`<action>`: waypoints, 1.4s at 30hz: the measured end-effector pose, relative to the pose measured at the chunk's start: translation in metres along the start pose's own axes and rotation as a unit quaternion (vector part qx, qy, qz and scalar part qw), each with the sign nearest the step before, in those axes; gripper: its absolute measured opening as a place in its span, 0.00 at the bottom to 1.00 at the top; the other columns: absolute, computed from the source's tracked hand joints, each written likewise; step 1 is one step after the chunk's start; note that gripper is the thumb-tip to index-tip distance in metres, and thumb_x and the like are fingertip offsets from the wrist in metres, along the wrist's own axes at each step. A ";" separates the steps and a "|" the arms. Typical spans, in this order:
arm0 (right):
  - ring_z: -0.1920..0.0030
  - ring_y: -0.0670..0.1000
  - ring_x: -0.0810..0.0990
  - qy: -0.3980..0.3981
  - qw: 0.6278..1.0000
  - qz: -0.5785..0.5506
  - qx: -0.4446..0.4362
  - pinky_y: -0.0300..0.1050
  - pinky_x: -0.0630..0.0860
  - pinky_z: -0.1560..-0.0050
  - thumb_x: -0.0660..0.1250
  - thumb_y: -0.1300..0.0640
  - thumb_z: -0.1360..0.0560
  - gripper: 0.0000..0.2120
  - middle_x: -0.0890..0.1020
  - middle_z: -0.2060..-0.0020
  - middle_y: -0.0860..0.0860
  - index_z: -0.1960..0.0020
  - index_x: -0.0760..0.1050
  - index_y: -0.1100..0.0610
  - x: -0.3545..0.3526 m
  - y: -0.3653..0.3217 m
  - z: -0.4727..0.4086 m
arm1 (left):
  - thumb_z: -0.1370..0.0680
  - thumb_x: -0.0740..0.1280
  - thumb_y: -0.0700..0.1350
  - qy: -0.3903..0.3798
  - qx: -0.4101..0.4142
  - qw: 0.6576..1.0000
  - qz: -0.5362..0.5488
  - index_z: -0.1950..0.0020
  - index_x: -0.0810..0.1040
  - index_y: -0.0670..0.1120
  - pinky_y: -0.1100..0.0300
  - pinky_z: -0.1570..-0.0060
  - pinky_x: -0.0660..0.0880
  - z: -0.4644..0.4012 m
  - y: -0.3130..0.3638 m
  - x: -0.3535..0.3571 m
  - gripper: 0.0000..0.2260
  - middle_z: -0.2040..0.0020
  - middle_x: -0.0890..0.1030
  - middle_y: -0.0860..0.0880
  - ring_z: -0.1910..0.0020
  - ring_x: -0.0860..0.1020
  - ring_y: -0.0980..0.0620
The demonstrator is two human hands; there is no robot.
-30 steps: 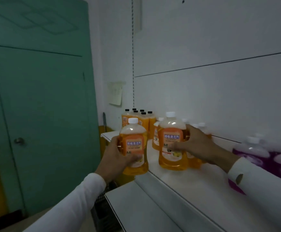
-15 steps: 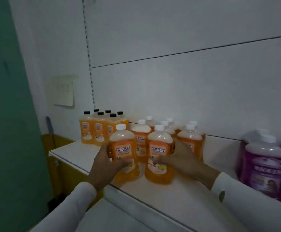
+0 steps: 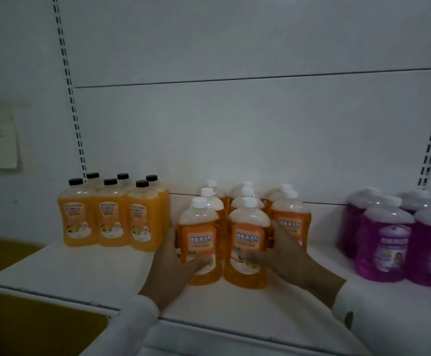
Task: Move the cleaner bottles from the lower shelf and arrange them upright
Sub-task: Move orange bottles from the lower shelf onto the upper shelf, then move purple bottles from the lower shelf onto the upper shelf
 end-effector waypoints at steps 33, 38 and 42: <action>0.33 0.51 0.71 0.131 0.925 0.342 0.102 0.45 0.67 0.34 0.68 0.39 0.27 0.31 0.72 0.31 0.49 0.28 0.67 0.50 -0.298 0.070 0.275 | 0.27 0.67 0.63 -0.247 0.231 0.909 -0.246 0.25 0.60 0.53 0.62 0.30 0.61 0.209 0.200 0.301 0.34 0.26 0.65 0.55 0.29 0.65 0.55; 0.31 0.51 0.69 0.181 0.897 0.354 0.191 0.46 0.66 0.31 0.67 0.38 0.27 0.33 0.70 0.30 0.50 0.27 0.65 0.52 -0.389 0.116 0.382 | 0.26 0.67 0.62 -0.311 0.285 0.882 -0.212 0.28 0.65 0.51 0.59 0.34 0.67 0.275 0.242 0.402 0.31 0.32 0.70 0.54 0.34 0.69 0.55; 0.31 0.52 0.69 0.194 0.886 0.350 0.235 0.46 0.66 0.32 0.67 0.39 0.27 0.33 0.71 0.30 0.51 0.27 0.66 0.53 -0.421 0.151 0.449 | 0.26 0.67 0.61 -0.353 0.296 0.867 -0.190 0.29 0.68 0.50 0.58 0.35 0.69 0.322 0.249 0.465 0.29 0.33 0.72 0.52 0.35 0.71 0.53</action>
Point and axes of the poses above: each hand's wrist, its own z-axis away from the middle knuckle, its own x-axis out of the palm, y = z × x, the point moved 10 cm from there along -z, towards the middle knuckle
